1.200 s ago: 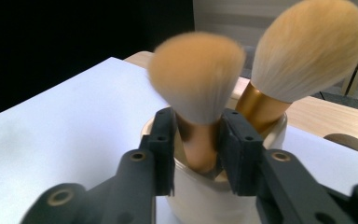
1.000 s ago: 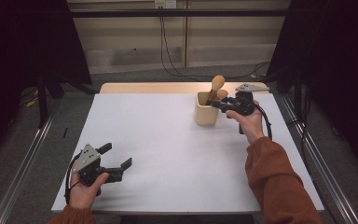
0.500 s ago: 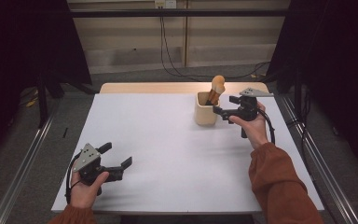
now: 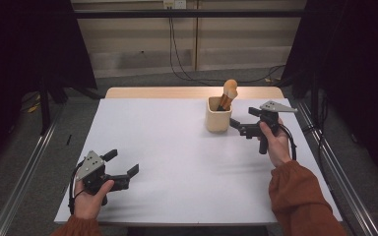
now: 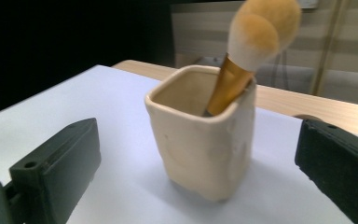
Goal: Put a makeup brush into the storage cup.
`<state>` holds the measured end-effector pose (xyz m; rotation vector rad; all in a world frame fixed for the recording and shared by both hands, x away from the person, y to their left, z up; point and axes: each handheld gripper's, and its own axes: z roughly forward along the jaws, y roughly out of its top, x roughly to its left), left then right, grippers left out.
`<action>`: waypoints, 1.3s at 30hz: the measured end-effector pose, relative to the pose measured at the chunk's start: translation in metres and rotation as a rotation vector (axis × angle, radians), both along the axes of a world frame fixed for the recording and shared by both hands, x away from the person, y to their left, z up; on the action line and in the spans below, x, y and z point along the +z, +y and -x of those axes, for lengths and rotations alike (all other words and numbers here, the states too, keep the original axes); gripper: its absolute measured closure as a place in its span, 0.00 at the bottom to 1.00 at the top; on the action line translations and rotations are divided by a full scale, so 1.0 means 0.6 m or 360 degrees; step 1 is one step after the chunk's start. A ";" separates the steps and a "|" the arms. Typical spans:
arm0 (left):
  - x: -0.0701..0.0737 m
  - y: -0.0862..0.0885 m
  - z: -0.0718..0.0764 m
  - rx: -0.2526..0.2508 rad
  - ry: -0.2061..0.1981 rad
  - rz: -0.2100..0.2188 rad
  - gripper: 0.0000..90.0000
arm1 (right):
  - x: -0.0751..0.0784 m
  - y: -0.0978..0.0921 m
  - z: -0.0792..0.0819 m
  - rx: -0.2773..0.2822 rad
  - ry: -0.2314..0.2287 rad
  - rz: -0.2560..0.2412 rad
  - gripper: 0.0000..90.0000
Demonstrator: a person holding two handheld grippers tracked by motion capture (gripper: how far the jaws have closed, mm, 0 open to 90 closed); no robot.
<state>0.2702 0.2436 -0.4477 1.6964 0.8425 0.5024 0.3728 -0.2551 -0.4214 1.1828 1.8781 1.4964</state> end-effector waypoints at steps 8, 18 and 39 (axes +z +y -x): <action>0.000 0.006 0.002 0.0017 -0.0001 0.0009 0.04 | -0.004 -0.014 0.038 -0.0044 -0.0050 -0.0017 0.01; 0.002 0.007 0.004 0.0023 -0.0013 0.0013 0.04 | -0.005 -0.029 0.087 -0.0021 -0.0093 0.0005 0.01; 0.003 0.009 0.011 0.0005 -0.0040 0.0003 0.04 | -0.029 -0.044 0.170 -0.0085 -0.0092 -0.0003 0.00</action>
